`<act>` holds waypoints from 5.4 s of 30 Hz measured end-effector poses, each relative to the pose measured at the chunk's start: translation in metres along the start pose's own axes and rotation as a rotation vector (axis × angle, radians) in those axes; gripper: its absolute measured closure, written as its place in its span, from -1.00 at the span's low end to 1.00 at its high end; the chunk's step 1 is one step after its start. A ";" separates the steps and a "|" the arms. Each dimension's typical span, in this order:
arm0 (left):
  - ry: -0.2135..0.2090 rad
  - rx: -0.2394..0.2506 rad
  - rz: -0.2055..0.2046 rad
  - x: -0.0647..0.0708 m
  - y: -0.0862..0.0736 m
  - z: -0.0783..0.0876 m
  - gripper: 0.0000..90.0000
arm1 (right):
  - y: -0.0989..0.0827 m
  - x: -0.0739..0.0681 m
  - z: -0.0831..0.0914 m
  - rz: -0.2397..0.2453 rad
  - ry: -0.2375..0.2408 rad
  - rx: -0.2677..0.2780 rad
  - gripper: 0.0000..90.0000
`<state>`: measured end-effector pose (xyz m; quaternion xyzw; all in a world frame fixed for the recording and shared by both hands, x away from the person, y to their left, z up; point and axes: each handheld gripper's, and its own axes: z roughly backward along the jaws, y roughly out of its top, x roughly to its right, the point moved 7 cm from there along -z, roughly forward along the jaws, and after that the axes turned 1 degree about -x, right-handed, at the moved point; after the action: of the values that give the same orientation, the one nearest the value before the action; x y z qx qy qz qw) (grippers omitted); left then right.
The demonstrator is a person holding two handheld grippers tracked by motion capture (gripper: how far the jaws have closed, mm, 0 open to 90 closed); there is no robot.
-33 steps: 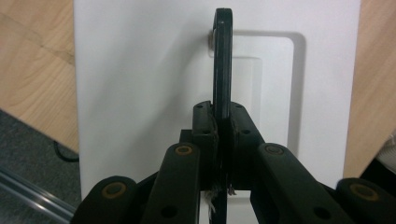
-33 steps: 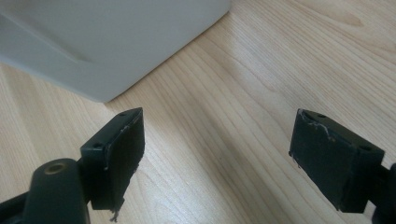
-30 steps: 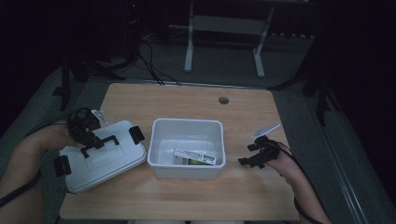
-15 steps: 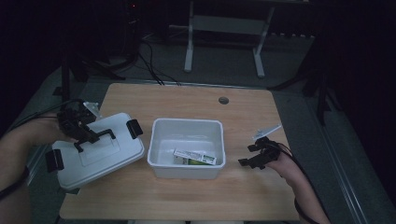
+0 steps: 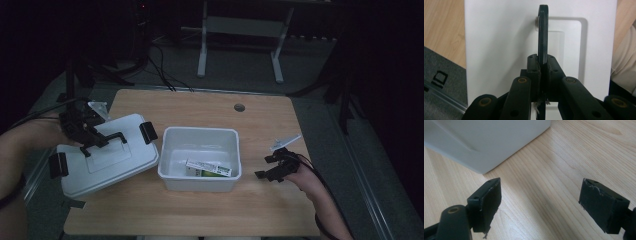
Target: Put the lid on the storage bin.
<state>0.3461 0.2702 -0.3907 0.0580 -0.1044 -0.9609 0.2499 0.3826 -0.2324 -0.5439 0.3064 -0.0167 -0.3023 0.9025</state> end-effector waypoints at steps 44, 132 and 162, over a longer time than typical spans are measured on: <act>-0.054 0.044 -0.287 0.047 0.130 -0.009 0.86 | -0.005 -0.003 0.000 0.015 0.007 0.015 -0.61; -0.015 0.094 -0.346 0.061 0.227 -0.090 -0.10 | -0.004 -0.006 -0.007 0.016 0.043 0.049 -0.60; -0.050 0.226 -0.182 0.046 0.176 -0.082 -0.66 | -0.005 -0.003 0.000 0.006 0.023 0.061 -0.60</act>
<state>0.4022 0.0833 -0.4325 0.0711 -0.2125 -0.9628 0.1508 0.3776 -0.2343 -0.5461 0.3370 -0.0165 -0.2955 0.8938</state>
